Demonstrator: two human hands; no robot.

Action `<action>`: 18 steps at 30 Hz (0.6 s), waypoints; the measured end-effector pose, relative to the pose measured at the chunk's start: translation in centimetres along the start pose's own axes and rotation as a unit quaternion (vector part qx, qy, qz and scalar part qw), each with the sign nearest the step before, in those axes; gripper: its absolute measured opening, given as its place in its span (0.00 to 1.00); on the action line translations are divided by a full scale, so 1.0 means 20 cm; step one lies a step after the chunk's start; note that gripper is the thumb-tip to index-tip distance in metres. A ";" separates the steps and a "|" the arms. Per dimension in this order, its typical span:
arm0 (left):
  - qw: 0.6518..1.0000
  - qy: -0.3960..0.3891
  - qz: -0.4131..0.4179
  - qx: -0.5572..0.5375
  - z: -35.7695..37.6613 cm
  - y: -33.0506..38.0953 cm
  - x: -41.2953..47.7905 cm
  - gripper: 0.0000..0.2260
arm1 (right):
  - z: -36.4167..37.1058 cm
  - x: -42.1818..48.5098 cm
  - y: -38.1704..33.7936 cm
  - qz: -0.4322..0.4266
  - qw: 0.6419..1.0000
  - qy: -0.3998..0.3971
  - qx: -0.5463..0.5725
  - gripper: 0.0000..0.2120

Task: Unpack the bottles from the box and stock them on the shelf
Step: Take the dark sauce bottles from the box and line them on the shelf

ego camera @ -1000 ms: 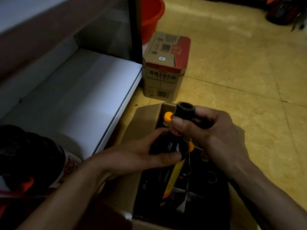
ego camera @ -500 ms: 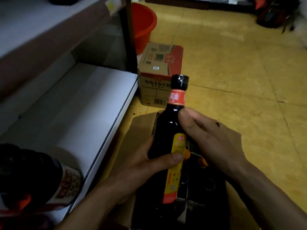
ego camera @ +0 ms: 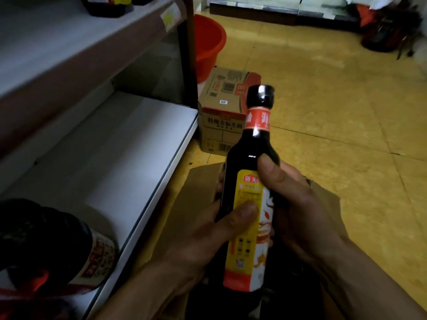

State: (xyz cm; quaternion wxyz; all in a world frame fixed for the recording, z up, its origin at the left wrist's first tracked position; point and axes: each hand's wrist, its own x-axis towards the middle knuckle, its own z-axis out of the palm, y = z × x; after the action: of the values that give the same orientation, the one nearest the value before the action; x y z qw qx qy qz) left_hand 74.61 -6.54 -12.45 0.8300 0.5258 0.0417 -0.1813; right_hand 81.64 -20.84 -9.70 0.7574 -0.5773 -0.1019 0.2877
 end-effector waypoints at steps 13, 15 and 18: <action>0.962 0.121 0.042 0.240 0.05 -0.04 0.01 0.27 | 0.02 -0.02 -0.04 -0.050 0.973 0.158 -0.164 0.21; 0.979 0.104 0.039 0.173 0.03 -0.03 0.01 0.26 | 0.01 -0.01 -0.04 -0.055 0.983 0.126 -0.125 0.19; 0.998 0.049 0.029 0.034 0.02 0.00 0.00 0.21 | -0.03 -0.01 -0.03 -0.042 0.994 0.069 -0.076 0.16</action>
State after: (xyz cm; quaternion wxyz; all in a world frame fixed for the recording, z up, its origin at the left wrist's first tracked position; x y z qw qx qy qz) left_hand 74.66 -6.87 -12.30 0.8138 0.5627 0.0612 -0.1319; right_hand 82.02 -21.50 -9.31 0.7278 -0.6472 -0.0951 0.2060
